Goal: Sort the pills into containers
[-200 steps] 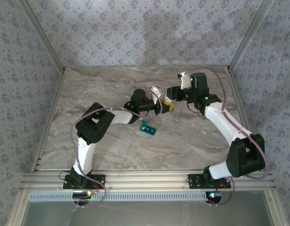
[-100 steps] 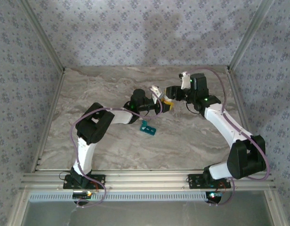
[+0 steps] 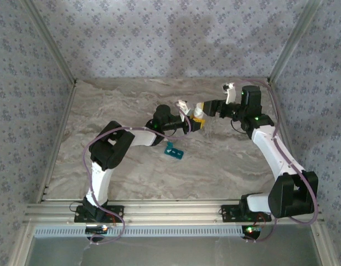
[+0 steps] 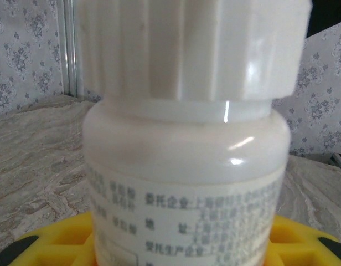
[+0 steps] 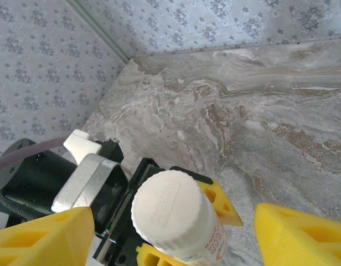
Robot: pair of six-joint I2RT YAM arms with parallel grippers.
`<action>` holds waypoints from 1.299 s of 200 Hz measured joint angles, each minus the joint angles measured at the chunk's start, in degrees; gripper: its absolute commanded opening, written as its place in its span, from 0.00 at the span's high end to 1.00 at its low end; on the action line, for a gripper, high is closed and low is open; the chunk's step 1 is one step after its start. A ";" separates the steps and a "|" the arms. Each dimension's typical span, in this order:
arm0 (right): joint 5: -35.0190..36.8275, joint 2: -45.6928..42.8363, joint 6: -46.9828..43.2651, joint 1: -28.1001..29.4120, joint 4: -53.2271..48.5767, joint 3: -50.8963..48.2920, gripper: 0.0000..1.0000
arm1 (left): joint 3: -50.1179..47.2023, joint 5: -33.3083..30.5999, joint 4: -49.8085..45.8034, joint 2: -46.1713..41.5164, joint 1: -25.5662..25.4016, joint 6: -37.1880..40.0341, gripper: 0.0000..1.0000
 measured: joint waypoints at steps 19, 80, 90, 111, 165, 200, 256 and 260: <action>-1.64 1.73 -2.21 -0.44 -0.92 0.31 0.26 | 0.00 0.00 0.00 0.00 0.00 0.00 1.00; -2.80 5.22 -7.39 0.61 -4.57 3.45 0.28 | 0.11 0.02 0.00 0.00 0.00 0.00 1.00; -2.80 5.46 -7.67 0.92 -4.68 3.98 0.29 | 0.17 0.02 -0.02 0.00 0.00 -0.02 1.00; -2.73 5.88 -8.09 1.42 -4.72 4.66 0.31 | 0.20 0.02 0.00 0.00 0.00 -0.02 1.00; -2.10 6.23 -8.48 1.64 -5.09 4.90 0.43 | 0.20 0.02 -0.04 0.00 0.00 -0.07 1.00; -2.05 6.23 -8.50 1.92 -5.09 4.94 0.45 | 0.20 0.00 -0.09 0.00 0.00 -0.22 1.00; -0.85 6.05 -8.46 2.89 -5.11 4.66 0.43 | 0.20 0.02 -0.04 0.00 0.00 -0.22 1.00; -0.72 5.92 -8.46 2.89 -5.11 4.55 0.43 | 0.20 0.02 -0.04 0.00 0.00 -0.22 1.00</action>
